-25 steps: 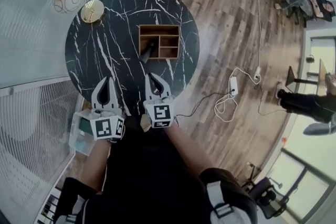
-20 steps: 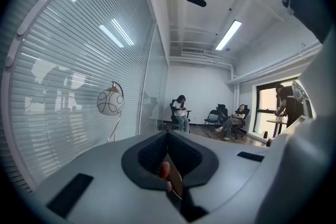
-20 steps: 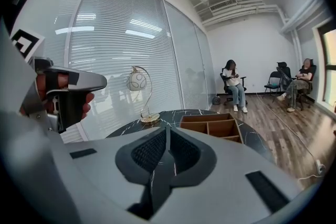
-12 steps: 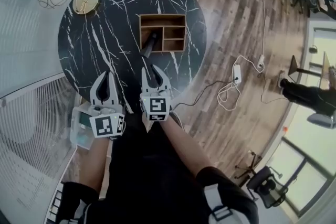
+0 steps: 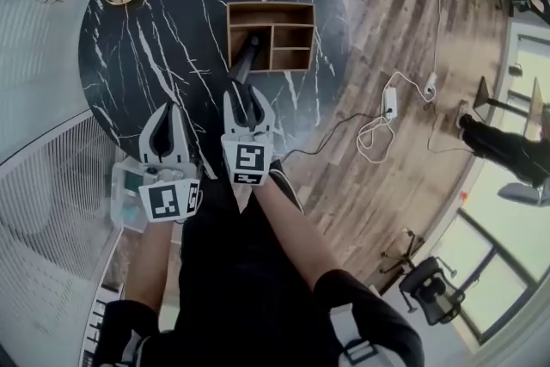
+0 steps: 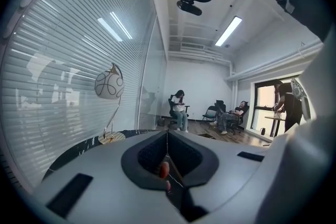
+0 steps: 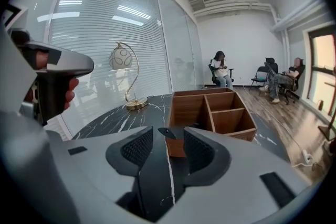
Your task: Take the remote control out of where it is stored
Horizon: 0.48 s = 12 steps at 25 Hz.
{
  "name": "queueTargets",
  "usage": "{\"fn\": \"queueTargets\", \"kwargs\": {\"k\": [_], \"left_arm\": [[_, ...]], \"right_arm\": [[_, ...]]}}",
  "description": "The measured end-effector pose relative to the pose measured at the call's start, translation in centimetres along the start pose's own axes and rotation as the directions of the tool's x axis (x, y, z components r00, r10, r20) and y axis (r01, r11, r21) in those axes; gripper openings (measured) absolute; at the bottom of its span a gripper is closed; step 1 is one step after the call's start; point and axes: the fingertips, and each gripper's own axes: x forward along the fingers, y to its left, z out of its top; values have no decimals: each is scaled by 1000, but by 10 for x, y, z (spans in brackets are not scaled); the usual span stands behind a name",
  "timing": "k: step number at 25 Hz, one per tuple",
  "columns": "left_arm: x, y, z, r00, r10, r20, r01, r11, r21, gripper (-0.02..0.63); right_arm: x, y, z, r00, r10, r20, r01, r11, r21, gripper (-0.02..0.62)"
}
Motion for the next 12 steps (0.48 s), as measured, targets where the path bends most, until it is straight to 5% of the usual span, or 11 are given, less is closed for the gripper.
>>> {"fn": "queueTargets", "kwargs": {"k": [12], "left_arm": [[-3,7,-23,999,12,-37,-13,1000,-25,9]], "right_arm": [[23,-4,-10,998,-61,-25,62,997,42,215]]}}
